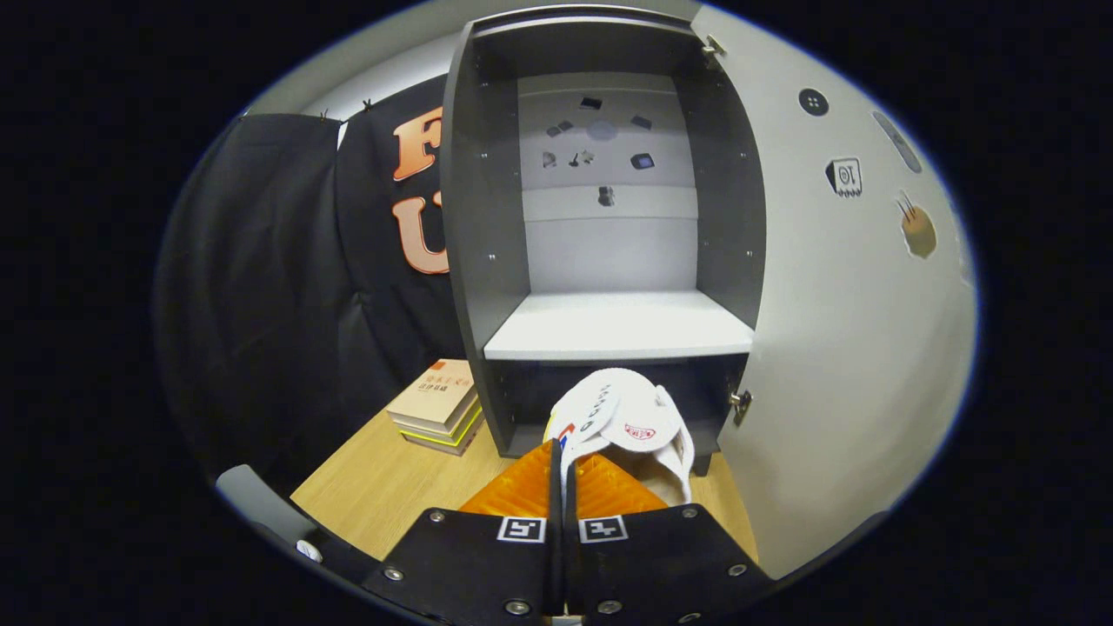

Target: Open the shoe cabinet door, grab the shoes and put them into the shoe cabinet, then close the shoe cabinet door.

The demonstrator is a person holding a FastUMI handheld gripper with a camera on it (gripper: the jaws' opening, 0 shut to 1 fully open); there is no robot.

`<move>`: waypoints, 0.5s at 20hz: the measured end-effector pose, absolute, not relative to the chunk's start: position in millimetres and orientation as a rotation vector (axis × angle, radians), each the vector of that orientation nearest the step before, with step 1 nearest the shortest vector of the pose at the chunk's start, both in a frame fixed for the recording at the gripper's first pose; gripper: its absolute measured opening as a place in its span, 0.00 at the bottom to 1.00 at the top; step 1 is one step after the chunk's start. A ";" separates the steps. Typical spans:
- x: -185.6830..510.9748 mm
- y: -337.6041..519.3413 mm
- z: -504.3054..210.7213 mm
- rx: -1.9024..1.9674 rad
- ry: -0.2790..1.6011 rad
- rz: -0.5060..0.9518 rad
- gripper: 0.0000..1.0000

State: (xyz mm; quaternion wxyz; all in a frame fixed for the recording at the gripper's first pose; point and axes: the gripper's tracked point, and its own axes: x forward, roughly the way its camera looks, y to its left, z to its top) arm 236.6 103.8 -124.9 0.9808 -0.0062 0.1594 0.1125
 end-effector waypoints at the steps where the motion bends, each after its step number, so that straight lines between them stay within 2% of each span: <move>1: 244.2 104.6 -114.4 -0.017 0.303 0.230 0.00; 10: 363.5 110.9 -54.4 -0.052 0.208 0.245 0.00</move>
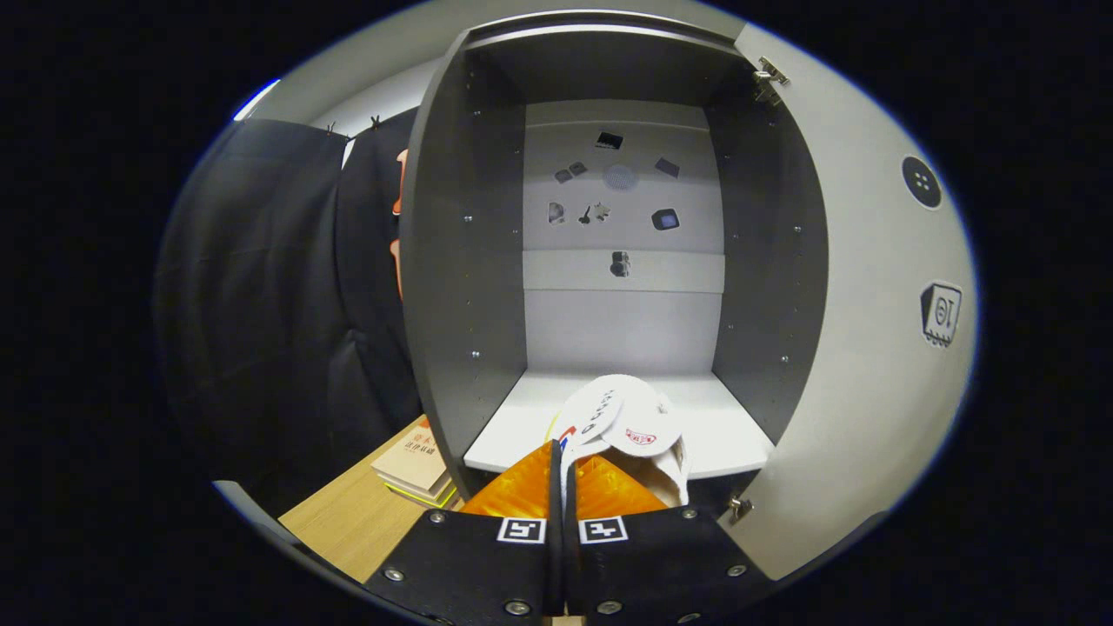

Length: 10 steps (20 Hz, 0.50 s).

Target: Open the shoe cabinet door, grab the shoes and put them into the shoe cabinet, then close the shoe cabinet door.

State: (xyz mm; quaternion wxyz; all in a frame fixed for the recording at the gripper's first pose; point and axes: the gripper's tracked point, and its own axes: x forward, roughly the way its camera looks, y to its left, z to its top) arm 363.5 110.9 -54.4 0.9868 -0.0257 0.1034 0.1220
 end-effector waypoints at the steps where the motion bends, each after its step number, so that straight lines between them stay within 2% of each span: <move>1: 381.7 110.9 -51.8 -0.060 0.208 0.243 0.00; 6: 472.4 114.2 -52.0 -0.081 0.243 0.231 0.00; 10: 514.8 115.6 -71.7 -0.119 0.284 0.219 0.00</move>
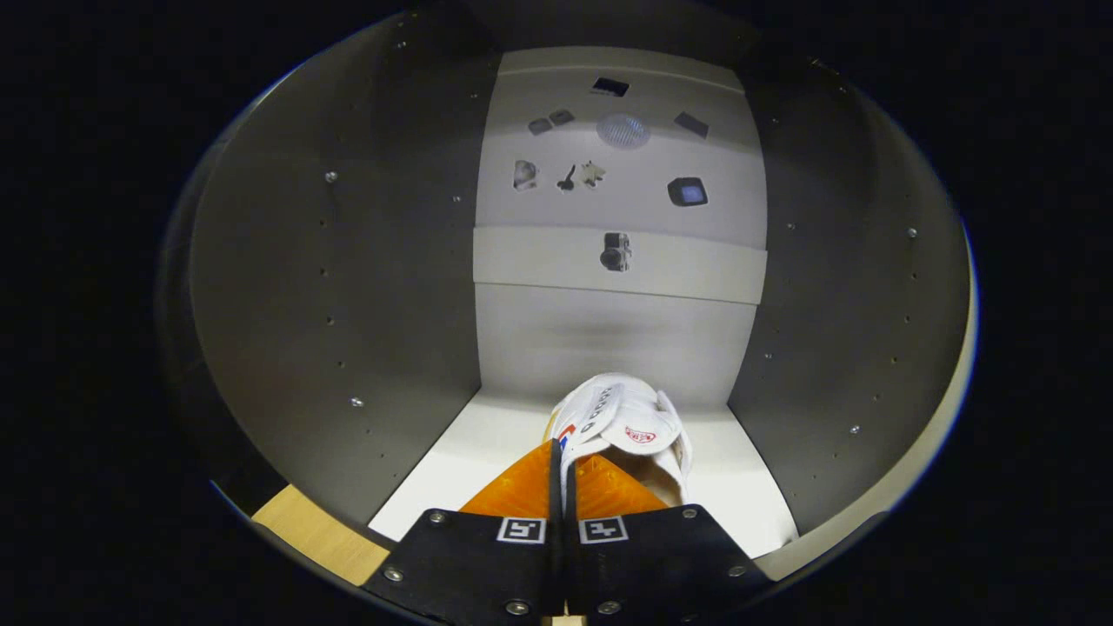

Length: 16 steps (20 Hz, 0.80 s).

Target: Open the shoe cabinet door, grab the shoes and put them into the shoe cabinet, then close the shoe cabinet door.

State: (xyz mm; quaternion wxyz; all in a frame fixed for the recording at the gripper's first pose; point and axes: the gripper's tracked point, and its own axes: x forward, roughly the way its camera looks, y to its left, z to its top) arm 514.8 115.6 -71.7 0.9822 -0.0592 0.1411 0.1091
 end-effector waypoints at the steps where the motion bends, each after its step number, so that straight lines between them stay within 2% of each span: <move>1: 522.9 115.1 -79.0 -0.125 0.295 0.212 0.00; 8: 540.4 119.9 -109.7 -0.094 0.353 0.183 0.02; 16: 514.8 122.8 -95.6 -0.072 0.315 0.182 0.27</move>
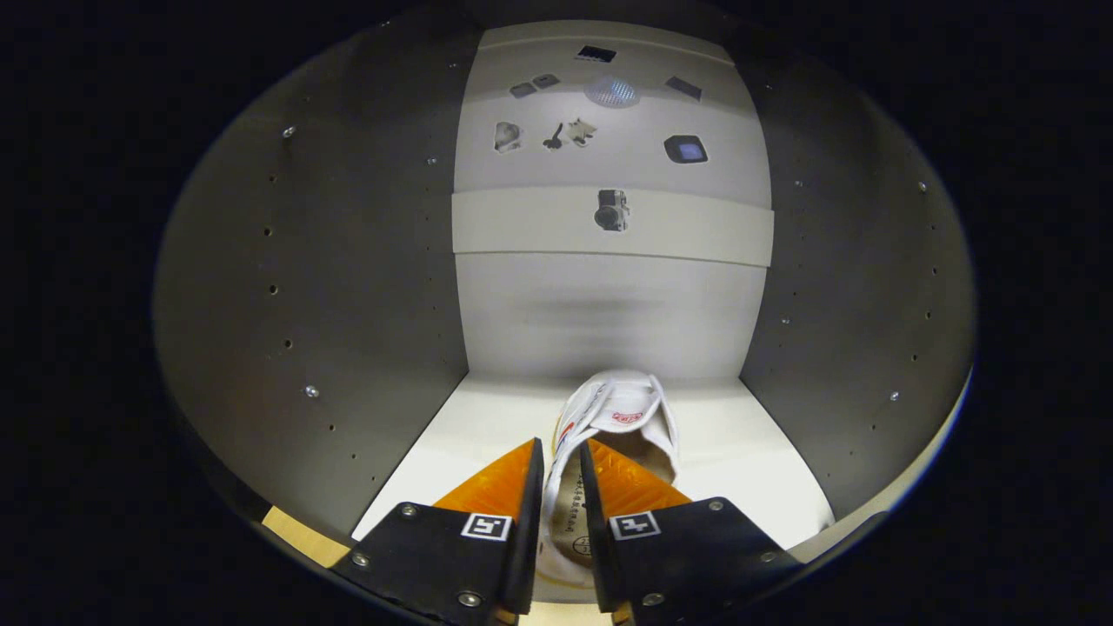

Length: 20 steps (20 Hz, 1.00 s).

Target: Open the shoe cabinet door, grab the shoes and put them into the shoe cabinet, then close the shoe cabinet door.

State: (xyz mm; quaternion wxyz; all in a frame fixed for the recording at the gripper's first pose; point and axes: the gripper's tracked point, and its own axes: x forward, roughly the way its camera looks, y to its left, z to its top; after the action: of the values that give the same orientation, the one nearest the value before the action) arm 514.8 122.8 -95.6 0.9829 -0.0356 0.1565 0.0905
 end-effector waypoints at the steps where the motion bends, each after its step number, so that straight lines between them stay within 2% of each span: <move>1: 509.7 125.2 -89.6 -0.069 0.302 0.185 0.27; 11: 426.1 119.2 -33.5 -0.065 0.200 0.162 0.30; 20: 293.4 105.1 13.5 -0.042 0.116 0.164 0.30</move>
State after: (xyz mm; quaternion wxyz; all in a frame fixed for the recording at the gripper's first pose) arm 293.4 105.1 13.5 0.9947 -0.0207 0.0580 0.0820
